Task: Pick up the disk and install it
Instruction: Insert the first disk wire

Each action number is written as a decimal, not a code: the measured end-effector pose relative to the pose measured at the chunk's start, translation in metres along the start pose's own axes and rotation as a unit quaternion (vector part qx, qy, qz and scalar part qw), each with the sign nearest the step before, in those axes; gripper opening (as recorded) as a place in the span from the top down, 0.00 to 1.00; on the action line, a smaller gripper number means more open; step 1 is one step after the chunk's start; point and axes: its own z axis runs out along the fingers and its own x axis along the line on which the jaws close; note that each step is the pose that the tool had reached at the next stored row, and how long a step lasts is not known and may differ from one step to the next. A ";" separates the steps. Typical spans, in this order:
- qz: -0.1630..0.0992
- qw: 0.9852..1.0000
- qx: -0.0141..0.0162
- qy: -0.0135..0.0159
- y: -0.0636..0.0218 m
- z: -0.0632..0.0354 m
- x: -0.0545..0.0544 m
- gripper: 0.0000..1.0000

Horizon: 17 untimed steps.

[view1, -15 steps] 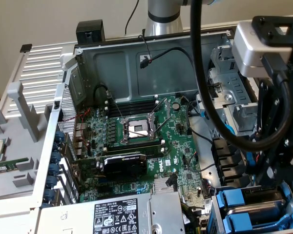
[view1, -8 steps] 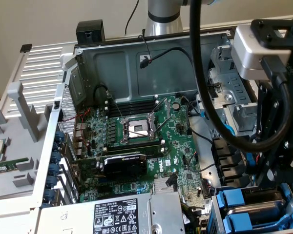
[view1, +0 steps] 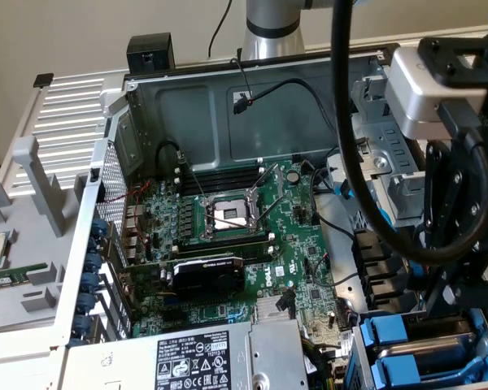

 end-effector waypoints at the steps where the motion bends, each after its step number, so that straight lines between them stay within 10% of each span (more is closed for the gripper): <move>1: 0.000 1.000 0.000 0.000 -0.0001 0.0009 0.000 0.83; 17: 0.000 1.000 0.000 0.000 -0.0013 0.0073 -0.002 0.83</move>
